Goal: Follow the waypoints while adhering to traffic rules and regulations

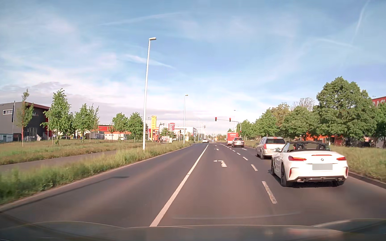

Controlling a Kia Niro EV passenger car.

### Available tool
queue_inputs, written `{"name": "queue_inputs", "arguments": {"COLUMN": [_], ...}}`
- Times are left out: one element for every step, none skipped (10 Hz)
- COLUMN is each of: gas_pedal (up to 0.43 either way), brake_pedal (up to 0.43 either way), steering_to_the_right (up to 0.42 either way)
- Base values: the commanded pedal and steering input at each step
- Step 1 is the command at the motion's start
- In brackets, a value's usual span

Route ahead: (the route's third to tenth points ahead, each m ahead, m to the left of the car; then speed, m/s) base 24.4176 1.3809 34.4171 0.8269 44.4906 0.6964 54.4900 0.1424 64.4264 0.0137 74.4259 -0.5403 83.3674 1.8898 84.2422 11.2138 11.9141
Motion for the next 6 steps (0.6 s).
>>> {"name": "queue_inputs", "arguments": {"gas_pedal": [0.000, 0.000, 0.000, 0.000, 0.000, 0.000], "brake_pedal": [0.000, 0.000, 0.000, 0.000, 0.000, 0.000], "steering_to_the_right": [0.015, 0.015, 0.018, 0.018, 0.019, 0.018]}}
